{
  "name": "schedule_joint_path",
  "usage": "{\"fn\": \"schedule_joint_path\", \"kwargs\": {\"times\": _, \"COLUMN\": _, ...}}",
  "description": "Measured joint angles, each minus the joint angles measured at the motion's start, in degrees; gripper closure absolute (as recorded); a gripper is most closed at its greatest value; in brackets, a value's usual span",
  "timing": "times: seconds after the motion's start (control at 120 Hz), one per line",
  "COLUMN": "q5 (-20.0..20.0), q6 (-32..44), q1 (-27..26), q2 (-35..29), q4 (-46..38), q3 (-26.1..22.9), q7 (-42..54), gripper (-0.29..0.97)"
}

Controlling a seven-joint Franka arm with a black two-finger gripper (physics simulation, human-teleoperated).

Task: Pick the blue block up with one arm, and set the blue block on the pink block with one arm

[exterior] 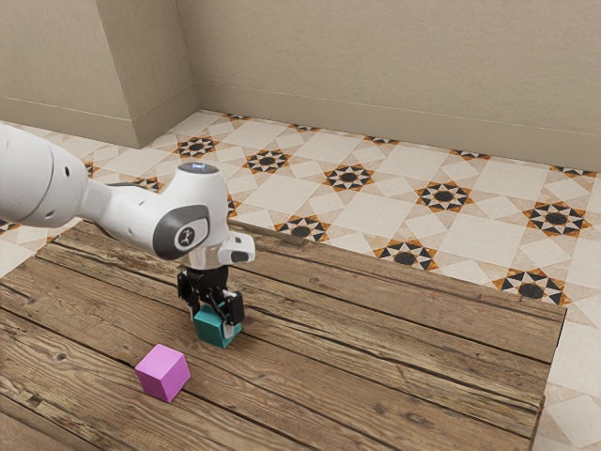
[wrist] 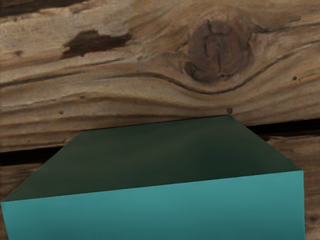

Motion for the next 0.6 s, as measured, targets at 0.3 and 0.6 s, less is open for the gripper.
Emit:
{"fn": "schedule_joint_path", "kwargs": {"times": 0.3, "q5": -0.38, "q6": 0.05, "q1": 0.02, "q2": -0.07, "q4": 0.00, "q3": 0.09, "q7": -0.16, "gripper": 0.18}}
{"fn": "schedule_joint_path", "kwargs": {"times": 0.6, "q5": -1.00, "q6": 0.06, "q1": 0.03, "q2": 0.00, "q4": 0.52, "q3": 0.06, "q7": -0.32, "gripper": 0.25}}
